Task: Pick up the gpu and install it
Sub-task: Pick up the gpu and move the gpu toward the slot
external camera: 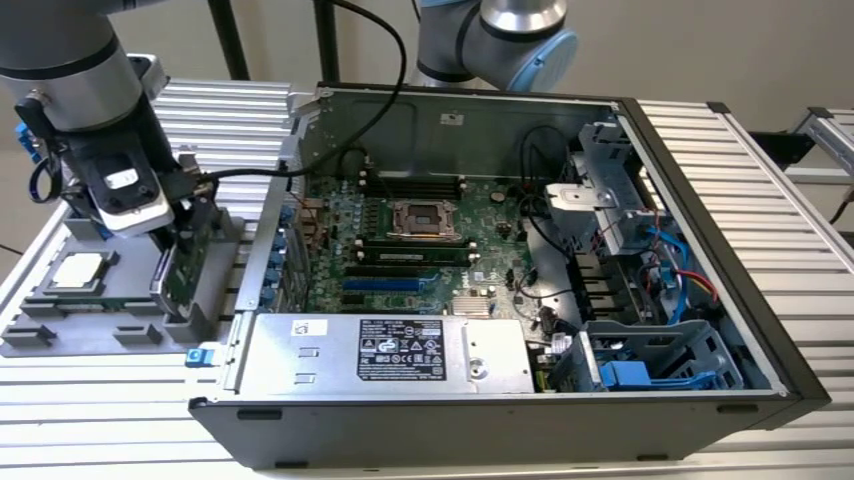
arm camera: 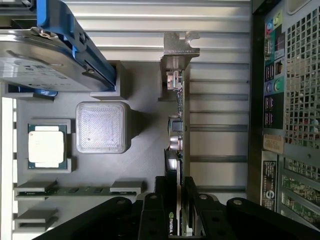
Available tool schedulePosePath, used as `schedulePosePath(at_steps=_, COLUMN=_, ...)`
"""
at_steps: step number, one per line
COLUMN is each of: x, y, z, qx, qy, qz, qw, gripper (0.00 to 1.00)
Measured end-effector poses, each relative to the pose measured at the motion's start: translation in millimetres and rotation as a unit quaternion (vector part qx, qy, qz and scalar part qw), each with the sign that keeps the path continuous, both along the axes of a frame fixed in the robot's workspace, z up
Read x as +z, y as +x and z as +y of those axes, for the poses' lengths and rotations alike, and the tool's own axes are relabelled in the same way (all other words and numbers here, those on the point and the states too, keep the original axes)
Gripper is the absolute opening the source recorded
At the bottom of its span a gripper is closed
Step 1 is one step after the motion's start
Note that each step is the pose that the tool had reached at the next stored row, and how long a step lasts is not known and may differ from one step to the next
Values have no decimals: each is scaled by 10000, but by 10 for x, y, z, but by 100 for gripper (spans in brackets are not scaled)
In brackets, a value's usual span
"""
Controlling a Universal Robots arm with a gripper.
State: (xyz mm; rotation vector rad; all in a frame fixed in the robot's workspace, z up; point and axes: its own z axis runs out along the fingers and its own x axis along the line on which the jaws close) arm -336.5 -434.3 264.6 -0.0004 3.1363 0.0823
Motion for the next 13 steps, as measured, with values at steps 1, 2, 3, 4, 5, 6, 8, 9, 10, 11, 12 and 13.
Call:
schedulePosePath(at_steps=1, x=0, y=0, z=0, qx=0, qy=1, qz=-1, qw=10000, gripper=0)
schedulePosePath(at_steps=2, x=3, y=0, z=0, qx=0, qy=0, qz=0, qw=10000, gripper=0)
schedulePosePath(at_steps=3, x=5, y=0, z=0, qx=0, qy=0, qz=0, qw=10000, gripper=0)
schedulePosePath(at_steps=4, x=7, y=0, z=0, qx=0, qy=0, qz=0, qw=10000, gripper=0)
schedulePosePath(at_steps=5, x=9, y=0, z=0, qx=0, qy=0, qz=0, qw=10000, gripper=0)
schedulePosePath(at_steps=6, x=13, y=0, z=0, qx=0, qy=0, qz=1, qw=10000, gripper=0)
schedulePosePath(at_steps=8, x=23, y=0, z=0, qx=0, qy=-1, qz=1, qw=10000, gripper=0)
schedulePosePath(at_steps=9, x=27, y=0, z=0, qx=0, qy=0, qz=0, qw=10000, gripper=0)
schedulePosePath(at_steps=10, x=35, y=0, z=0, qx=0, qy=0, qz=0, qw=10000, gripper=0)
schedulePosePath(at_steps=11, x=42, y=0, z=0, qx=0, qy=0, qz=0, qw=10000, gripper=0)
schedulePosePath(at_steps=12, x=50, y=0, z=0, qx=0, qy=0, qz=0, qw=10000, gripper=0)
schedulePosePath(at_steps=13, x=58, y=0, z=0, qx=0, qy=0, qz=0, qw=10000, gripper=0)
